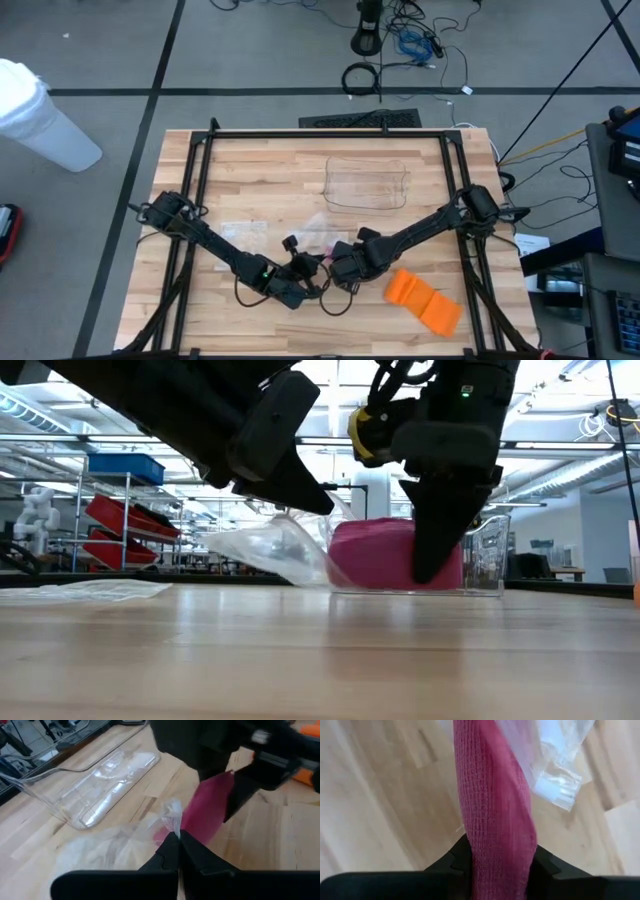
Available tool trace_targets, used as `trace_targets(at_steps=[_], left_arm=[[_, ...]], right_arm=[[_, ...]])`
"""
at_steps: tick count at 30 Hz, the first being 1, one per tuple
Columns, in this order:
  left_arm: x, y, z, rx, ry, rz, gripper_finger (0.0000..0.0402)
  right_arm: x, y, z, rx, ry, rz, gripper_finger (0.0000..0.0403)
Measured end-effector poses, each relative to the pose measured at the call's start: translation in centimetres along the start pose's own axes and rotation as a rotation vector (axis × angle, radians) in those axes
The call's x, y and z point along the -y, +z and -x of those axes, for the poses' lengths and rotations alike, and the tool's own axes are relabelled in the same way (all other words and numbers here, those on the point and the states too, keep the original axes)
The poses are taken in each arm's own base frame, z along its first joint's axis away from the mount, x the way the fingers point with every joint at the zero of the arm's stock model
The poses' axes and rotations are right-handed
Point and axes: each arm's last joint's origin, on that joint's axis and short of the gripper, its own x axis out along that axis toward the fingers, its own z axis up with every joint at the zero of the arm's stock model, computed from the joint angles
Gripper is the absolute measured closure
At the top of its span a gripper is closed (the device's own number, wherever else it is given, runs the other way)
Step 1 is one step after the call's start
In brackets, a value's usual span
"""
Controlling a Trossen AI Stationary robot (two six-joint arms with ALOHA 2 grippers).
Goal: Roll bandage
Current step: Put the rolled pink bandage into the top transparent zip bag
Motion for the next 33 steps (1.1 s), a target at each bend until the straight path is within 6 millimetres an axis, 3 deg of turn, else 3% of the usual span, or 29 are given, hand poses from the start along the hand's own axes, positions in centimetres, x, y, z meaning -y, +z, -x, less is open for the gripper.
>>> trace_targets(at_steps=[8,20,33], left_arm=[[-0.2,0.2,-0.3,0.006,0.011,0.065,0.0401],[-0.2,0.5,-0.4,0.021,0.005,0.092,0.0401],[-0.6,-0.8,-0.4,-0.093,-0.002,0.159,0.0401]], right_arm=[[-0.8,0.7,0.0,0.043,0.117,0.037,0.0301],[0.6,2.0,-0.4,0.052,0.094,-0.009,0.0302],[0.9,1.9,-0.1,0.066,0.053,-0.038,0.0301]])
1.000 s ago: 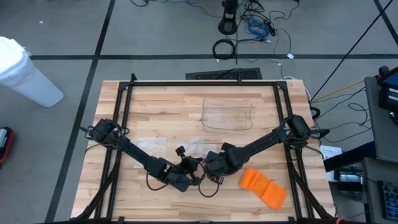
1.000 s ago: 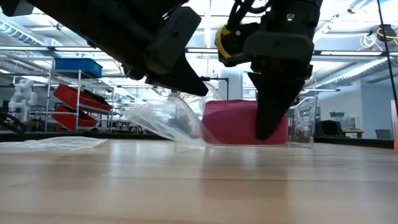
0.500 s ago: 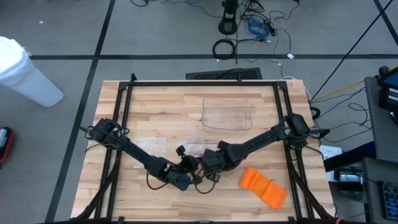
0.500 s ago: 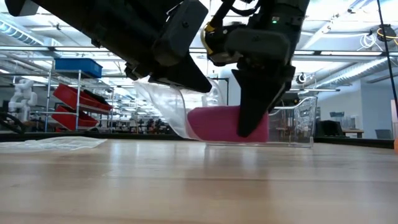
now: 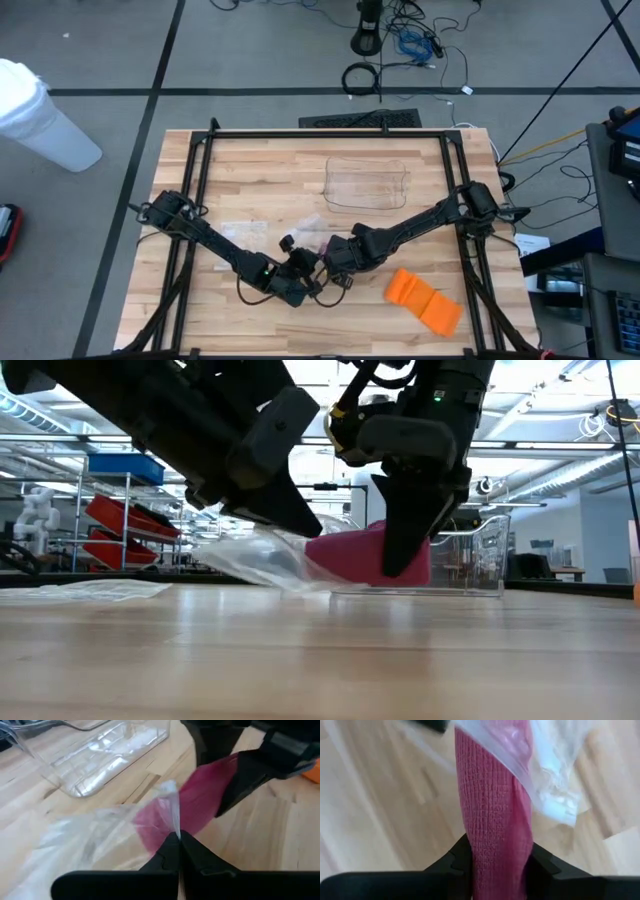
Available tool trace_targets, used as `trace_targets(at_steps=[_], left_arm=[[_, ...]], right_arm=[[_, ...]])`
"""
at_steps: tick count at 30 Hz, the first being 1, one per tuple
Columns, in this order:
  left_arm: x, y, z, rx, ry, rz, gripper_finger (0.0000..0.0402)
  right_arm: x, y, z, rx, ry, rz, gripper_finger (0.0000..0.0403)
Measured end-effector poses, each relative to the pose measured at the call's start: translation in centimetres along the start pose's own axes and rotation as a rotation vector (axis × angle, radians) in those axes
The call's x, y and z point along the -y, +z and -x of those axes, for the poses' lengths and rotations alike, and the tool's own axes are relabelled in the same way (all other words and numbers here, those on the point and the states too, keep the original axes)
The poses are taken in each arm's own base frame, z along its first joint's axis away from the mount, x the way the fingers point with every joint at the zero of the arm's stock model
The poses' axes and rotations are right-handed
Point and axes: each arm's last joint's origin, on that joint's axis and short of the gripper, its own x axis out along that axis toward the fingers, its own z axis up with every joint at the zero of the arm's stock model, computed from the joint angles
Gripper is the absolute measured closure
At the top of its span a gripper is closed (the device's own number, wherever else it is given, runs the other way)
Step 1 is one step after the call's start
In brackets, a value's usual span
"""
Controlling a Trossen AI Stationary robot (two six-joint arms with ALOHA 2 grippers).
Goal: Roll bandage
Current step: Put the rolled pink bandage into the top transparent zip bag
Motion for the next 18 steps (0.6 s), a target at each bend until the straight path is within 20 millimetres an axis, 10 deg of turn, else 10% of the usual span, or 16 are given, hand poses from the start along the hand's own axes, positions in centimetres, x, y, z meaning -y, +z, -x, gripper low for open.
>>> trace_targets(at_steps=[18], left_arm=[[0.2,0.2,0.0,0.015,-0.023,0.053,0.0402]], right_arm=[[0.1,2.3,-0.2,0.165,0.05,0.109,0.0254]])
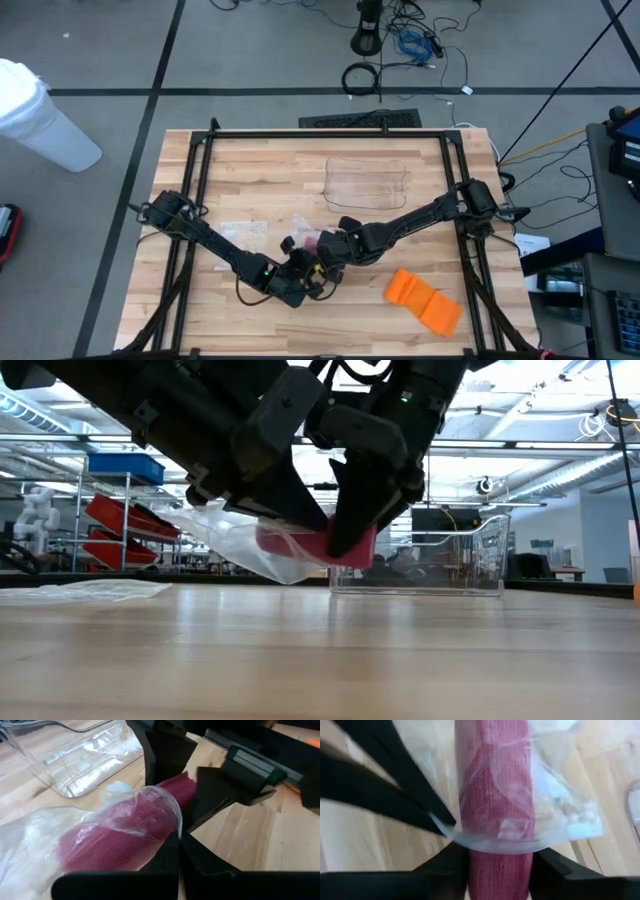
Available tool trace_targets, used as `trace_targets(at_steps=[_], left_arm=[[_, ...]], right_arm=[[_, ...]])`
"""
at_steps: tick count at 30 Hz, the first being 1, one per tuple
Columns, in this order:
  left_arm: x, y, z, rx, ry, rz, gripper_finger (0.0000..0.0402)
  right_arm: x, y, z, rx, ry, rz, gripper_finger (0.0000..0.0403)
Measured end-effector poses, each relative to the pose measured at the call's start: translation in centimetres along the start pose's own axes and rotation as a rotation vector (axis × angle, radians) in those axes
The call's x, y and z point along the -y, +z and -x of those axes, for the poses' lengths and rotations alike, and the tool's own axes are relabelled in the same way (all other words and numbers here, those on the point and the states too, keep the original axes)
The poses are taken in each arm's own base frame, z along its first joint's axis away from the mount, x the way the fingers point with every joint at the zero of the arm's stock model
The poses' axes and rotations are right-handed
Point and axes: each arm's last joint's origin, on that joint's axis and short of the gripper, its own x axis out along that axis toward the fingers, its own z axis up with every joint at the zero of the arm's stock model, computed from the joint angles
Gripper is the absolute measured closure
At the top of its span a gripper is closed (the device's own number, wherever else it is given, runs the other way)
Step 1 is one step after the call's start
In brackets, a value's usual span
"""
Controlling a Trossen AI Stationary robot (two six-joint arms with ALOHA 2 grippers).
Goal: Roll bandage
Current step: Put the rolled pink bandage into the top transparent zip bag
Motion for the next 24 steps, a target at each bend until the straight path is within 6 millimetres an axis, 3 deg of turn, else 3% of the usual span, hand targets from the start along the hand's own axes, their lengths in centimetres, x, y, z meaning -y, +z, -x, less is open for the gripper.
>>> trace_targets(at_steps=[7,13,18,24], left_arm=[[0.2,-0.2,0.0,-0.079,-0.092,0.001,0.0402],[0.4,0.0,0.2,-0.134,-0.17,-0.001,0.0402],[0.4,1.5,1.4,-0.124,-0.233,-0.016,0.0402],[0.0,4.4,3.6,-0.103,-0.379,-0.077,0.0402]], right_arm=[[-0.6,-0.6,0.3,-0.08,0.087,-0.034,0.0173],[-0.9,-0.7,2.3,-0.116,0.175,-0.022,0.0148],[-0.4,-1.7,7.7,-0.118,0.162,0.116,0.0149],[-1.7,-3.8,14.3,0.15,-0.011,0.283,0.0153]])
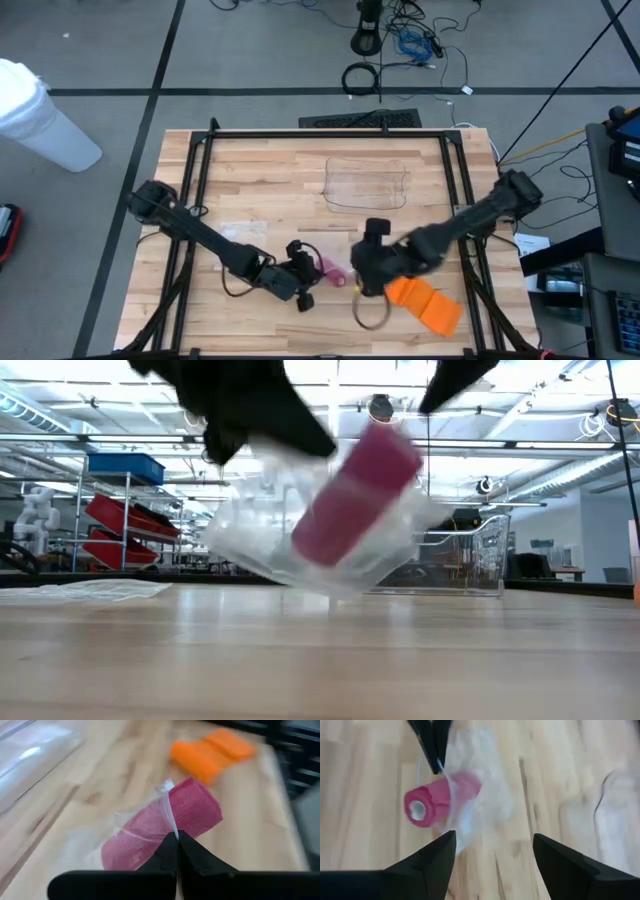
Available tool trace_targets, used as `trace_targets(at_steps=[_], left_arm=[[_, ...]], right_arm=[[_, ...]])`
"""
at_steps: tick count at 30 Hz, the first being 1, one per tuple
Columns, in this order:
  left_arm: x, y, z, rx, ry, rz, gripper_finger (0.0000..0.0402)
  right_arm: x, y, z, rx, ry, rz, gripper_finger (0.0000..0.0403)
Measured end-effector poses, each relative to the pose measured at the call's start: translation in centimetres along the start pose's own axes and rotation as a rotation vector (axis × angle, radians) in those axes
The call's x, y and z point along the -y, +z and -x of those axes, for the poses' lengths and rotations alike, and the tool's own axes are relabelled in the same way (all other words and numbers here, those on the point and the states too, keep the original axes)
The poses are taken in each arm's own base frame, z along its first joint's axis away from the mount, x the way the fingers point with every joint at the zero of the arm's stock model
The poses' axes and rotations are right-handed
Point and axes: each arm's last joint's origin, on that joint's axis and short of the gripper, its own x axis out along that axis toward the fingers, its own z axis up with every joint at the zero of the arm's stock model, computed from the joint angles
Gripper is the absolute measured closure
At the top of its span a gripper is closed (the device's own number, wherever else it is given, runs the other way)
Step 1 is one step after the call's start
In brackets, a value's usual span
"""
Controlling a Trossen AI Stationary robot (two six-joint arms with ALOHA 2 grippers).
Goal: Roll bandage
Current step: Put the rolled pink bandage into the top transparent zip bag
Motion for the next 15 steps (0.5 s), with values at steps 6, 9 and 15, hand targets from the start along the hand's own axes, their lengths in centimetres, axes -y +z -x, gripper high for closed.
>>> trace_targets(at_steps=[6,9,15], left_arm=[[0.2,3.3,3.9,0.049,-0.201,-0.082,0.0402],[-0.2,4.4,5.9,0.076,-0.205,-0.101,0.0402],[-1.3,5.4,8.0,0.089,-0.151,-0.096,0.0402]], right_arm=[[-4.1,-1.2,3.3,0.191,0.024,0.065,0.0154],[-6.6,-2.0,3.9,0.263,0.043,0.127,0.0154],[-9.8,-2.3,2.0,0.331,0.042,0.243,0.0154]])
